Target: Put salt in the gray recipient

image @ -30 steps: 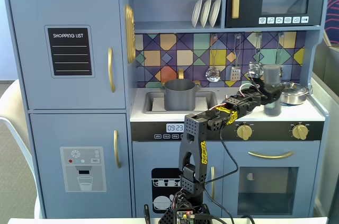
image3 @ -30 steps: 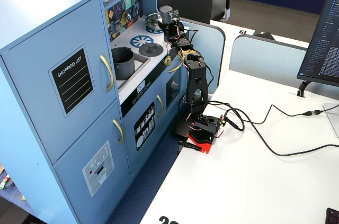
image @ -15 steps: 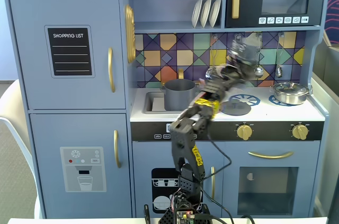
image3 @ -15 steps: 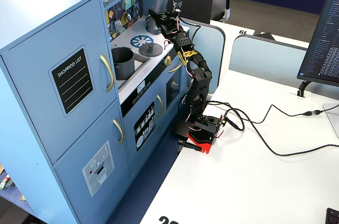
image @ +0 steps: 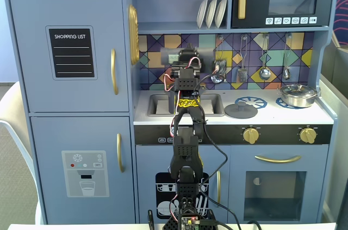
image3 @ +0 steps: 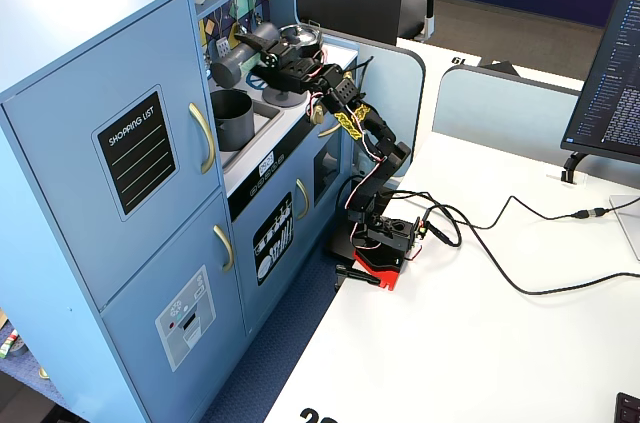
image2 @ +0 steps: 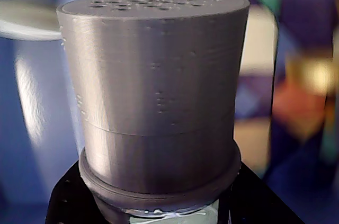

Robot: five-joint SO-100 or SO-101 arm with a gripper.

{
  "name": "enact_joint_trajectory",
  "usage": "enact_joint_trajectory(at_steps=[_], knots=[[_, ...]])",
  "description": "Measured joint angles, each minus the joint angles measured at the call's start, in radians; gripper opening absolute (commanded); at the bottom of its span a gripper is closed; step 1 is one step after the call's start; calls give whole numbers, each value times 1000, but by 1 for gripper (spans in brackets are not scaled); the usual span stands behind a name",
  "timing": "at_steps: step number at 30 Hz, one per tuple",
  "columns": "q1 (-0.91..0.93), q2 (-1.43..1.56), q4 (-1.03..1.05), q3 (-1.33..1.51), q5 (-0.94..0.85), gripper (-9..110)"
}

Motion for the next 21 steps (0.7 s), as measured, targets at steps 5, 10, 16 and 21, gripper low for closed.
enact_joint_trajectory(at_steps=[5, 10, 16, 21], knots=[[-118, -31, -29, 0, 322, 0], [-156, -37, -129, 25, 515, 0], [-202, -38, -261, 83, 580, 0], [-189, -101, -181, 57, 643, 0]])
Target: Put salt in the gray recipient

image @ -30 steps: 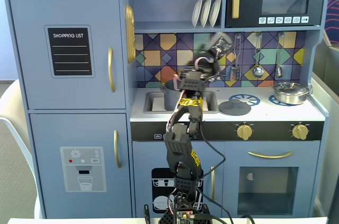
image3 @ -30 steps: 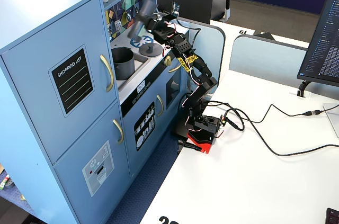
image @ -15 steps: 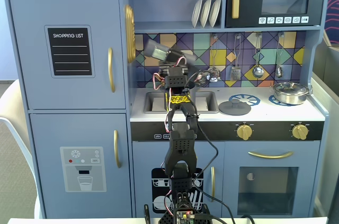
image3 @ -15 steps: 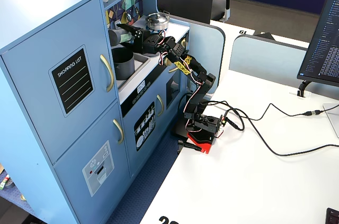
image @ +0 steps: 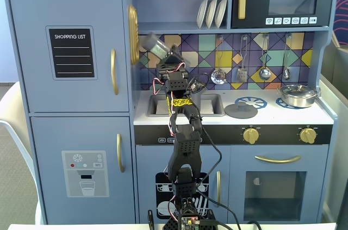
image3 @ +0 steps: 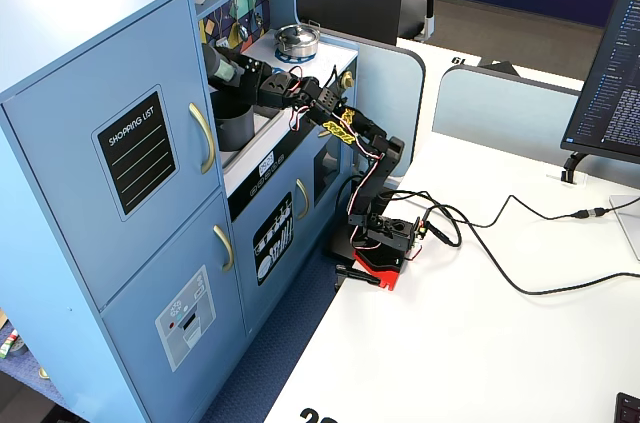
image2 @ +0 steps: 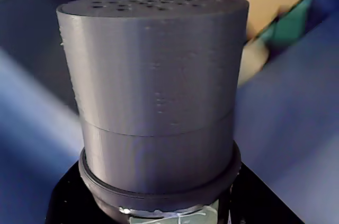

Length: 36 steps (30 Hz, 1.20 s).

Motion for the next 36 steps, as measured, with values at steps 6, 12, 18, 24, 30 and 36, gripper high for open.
enact_joint_trajectory(at_steps=[6, 12, 18, 24, 30, 36], knots=[[29, -137, 213, -123, 107, 0], [51, -137, 12, -98, 109, 0], [51, -195, 78, -196, 103, 0], [77, -264, 321, -322, 169, 0], [61, -193, 9, -137, 149, 0], [41, -272, 247, -347, 164, 0]])
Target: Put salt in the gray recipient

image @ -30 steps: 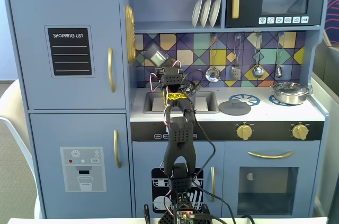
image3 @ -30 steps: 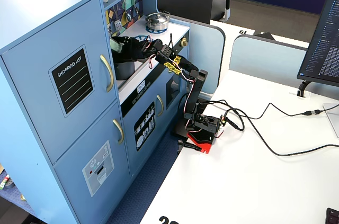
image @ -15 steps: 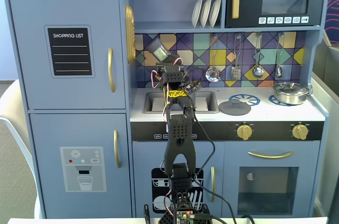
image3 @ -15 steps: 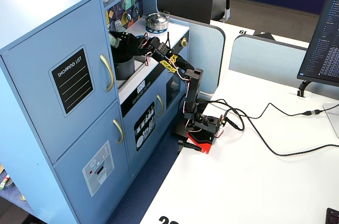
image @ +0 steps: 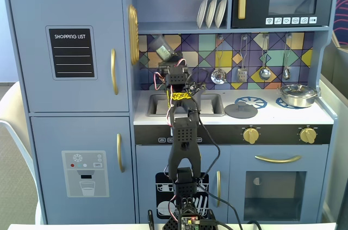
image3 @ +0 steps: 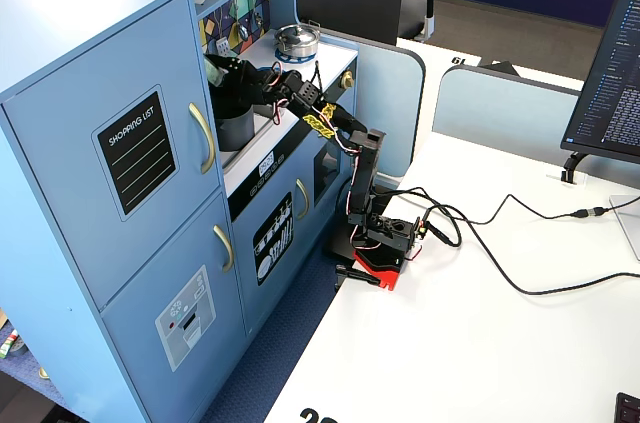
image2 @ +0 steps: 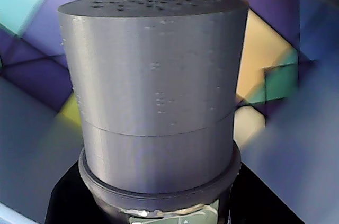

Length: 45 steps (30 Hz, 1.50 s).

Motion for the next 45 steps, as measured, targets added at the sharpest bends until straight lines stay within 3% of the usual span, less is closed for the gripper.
enact_joint_trajectory(at_steps=[4, 9, 11, 15, 18, 21, 25, 29, 33, 39, 45], knots=[[14, 15, 67, 26, 9, 0], [0, 127, -310, 319, -20, 0], [-8, 97, -347, 304, -18, 0], [-11, 25, -87, 80, 5, 0], [-5, 57, 9, 89, 0, 0], [-11, 114, -156, 241, -38, 0], [-14, 115, -342, 230, -141, 0], [37, 123, -265, 176, -380, 0], [150, 123, -230, 175, -779, 0], [439, 123, -175, 175, -1410, 0], [756, 121, -314, 175, -1839, 0]])
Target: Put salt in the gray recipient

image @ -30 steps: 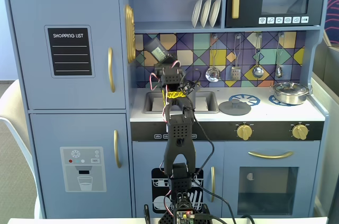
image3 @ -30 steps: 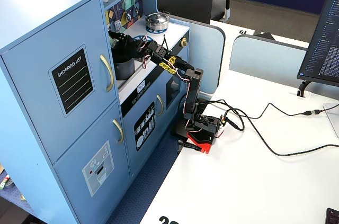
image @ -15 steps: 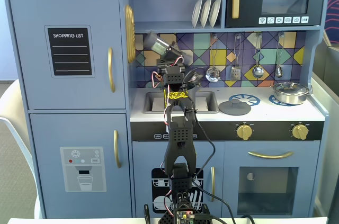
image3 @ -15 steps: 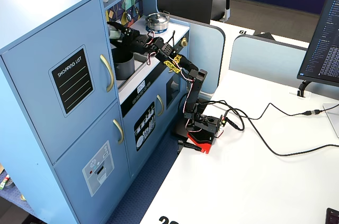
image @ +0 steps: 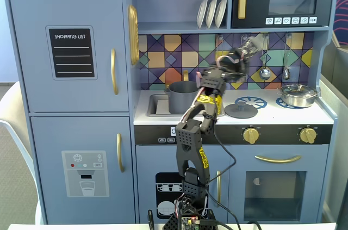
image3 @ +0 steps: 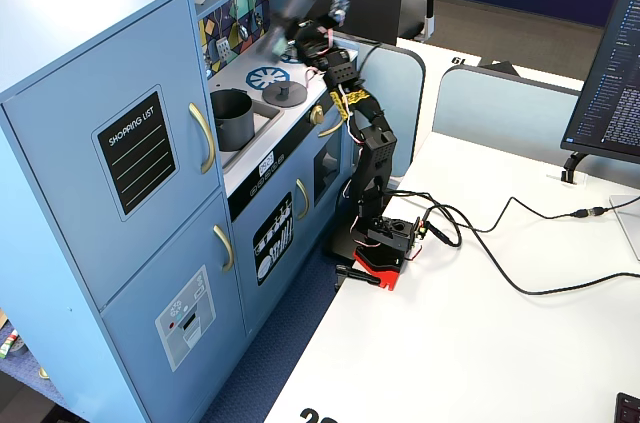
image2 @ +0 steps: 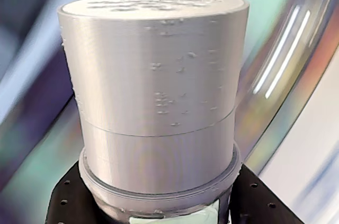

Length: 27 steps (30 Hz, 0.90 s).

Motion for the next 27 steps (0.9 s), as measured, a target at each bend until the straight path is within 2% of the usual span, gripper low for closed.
enact_joint_trajectory(at_steps=[5, 14, 19, 27], knots=[[129, -6, -109, 20, -238, 0], [164, -5, -307, 308, -589, 0], [156, -5, -394, 394, -661, 0], [160, -43, -486, 402, -672, 0]])
